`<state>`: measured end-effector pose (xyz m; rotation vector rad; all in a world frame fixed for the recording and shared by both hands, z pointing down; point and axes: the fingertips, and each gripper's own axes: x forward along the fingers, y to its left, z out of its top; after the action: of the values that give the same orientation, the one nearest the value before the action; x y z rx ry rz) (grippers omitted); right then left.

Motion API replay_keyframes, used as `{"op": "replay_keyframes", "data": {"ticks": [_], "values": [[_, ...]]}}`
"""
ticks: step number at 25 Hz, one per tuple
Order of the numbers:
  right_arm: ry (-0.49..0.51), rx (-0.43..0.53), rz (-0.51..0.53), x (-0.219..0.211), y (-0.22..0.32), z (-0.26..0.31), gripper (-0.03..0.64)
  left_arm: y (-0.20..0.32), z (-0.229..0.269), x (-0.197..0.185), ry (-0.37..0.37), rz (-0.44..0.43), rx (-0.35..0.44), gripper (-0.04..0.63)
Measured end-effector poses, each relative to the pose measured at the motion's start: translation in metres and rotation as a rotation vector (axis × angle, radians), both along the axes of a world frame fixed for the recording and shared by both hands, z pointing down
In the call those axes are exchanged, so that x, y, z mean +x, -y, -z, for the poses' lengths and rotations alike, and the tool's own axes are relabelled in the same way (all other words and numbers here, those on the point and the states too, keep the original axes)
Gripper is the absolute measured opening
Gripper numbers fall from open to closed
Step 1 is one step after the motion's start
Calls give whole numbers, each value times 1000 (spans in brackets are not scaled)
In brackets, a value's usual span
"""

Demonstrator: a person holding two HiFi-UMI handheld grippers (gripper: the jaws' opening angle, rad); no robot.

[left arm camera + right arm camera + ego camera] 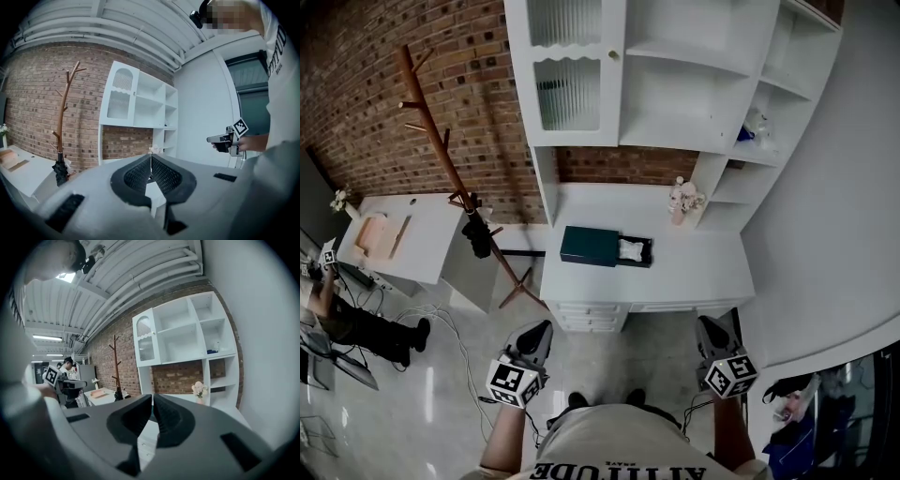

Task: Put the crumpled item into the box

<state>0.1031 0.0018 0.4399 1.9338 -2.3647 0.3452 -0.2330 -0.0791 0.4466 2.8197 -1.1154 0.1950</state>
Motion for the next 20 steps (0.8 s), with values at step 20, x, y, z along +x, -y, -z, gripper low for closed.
{"op": "replay_keyframes", "data": {"ticks": [20], "values": [[17, 8, -22, 4, 2, 3, 37, 4, 3, 5, -3, -20, 6, 26]]}}
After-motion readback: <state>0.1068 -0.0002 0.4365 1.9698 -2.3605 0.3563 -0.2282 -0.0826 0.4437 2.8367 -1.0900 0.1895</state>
